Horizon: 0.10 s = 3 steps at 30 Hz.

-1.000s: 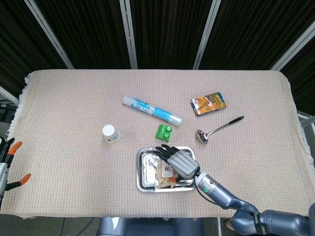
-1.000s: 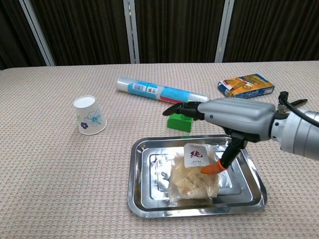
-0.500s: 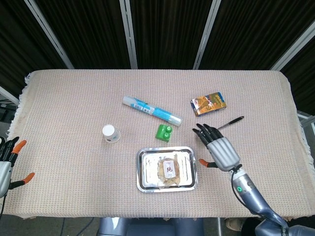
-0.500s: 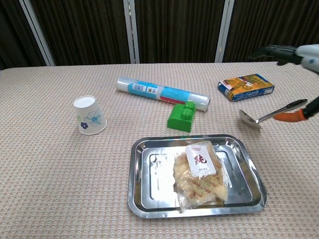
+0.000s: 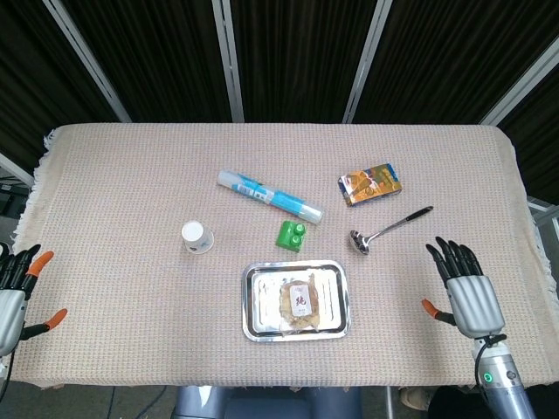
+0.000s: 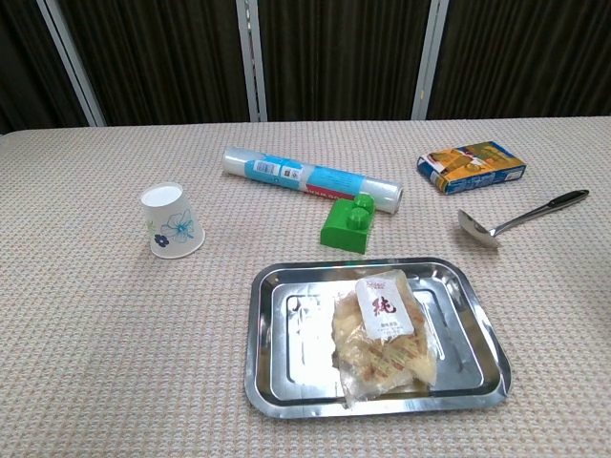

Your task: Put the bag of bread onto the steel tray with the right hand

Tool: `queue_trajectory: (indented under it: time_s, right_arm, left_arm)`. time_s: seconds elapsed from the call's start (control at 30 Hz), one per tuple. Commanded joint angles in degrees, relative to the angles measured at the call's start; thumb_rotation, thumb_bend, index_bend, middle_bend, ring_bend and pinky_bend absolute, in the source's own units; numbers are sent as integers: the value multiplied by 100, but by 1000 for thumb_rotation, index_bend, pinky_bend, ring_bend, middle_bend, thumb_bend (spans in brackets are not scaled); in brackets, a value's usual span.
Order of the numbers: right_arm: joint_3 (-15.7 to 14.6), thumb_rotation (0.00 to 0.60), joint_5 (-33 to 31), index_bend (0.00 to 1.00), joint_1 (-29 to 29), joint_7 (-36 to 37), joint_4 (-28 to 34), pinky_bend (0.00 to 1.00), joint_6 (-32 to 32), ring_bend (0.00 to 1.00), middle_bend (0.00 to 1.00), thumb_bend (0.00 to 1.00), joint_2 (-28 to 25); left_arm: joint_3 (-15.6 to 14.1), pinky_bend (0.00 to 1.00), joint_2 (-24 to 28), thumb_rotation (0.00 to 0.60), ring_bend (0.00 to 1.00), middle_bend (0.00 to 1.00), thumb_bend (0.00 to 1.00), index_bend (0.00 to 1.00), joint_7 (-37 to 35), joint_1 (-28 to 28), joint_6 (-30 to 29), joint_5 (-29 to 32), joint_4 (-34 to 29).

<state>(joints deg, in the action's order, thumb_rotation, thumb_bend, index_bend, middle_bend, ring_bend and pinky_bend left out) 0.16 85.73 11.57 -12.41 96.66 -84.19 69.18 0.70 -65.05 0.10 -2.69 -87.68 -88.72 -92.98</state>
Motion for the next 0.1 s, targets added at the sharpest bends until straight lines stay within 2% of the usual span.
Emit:
queue_trajectory:
  time_s: [0.03,0.1]
  right_arm:
    - [-77,600,33,60,-126,-122,-5,48,-111,0,1,160,-31]
    - [-84,600,-6,50,-212,-270,-26,32,-189,0,0,160,-26]
  left_arm:
    - [-11,0,-9,600,0,0,162,100,21,3,-19,-34,-2]
    - [-8,0,-22,600,0,0,162,100,27,17,-67,-58,-5]
